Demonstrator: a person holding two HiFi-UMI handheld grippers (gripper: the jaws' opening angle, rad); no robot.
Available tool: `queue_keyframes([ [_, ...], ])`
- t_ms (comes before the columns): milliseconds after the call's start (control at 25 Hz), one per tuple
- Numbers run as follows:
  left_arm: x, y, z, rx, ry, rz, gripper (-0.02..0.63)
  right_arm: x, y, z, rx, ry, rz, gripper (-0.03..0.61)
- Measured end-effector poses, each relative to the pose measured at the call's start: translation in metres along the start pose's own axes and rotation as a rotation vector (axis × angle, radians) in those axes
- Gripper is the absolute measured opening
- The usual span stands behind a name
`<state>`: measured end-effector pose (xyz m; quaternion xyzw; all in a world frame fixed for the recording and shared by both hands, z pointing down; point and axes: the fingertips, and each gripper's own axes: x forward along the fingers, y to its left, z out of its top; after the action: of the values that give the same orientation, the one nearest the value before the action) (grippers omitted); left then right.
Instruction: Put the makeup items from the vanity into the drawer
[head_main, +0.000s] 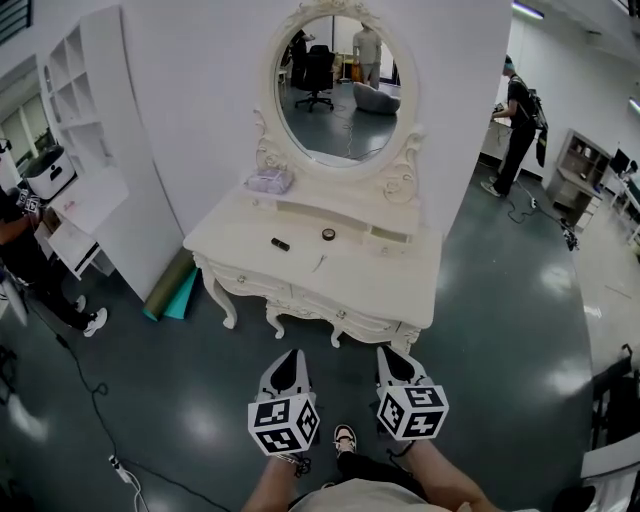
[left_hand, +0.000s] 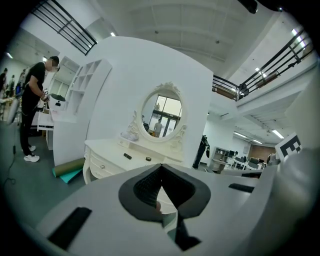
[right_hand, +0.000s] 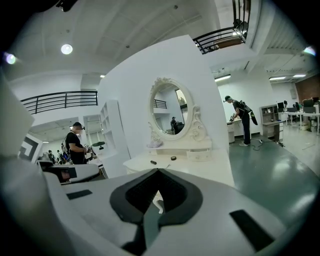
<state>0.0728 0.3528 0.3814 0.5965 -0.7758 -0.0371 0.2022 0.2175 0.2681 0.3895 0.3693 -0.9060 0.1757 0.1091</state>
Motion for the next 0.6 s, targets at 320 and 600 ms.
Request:
queue_keyframes([
  [320,0.061,-0.006,0.019,0.012,0.009,-0.008,0.005,0.049,-0.030,0.024,0.004,0.015,-0.009,0.017],
  [600,0.108,-0.008,0.030,0.022,0.016,0.001,0.005,0.090,-0.049,0.043,0.003,0.013,0.012,0.017],
])
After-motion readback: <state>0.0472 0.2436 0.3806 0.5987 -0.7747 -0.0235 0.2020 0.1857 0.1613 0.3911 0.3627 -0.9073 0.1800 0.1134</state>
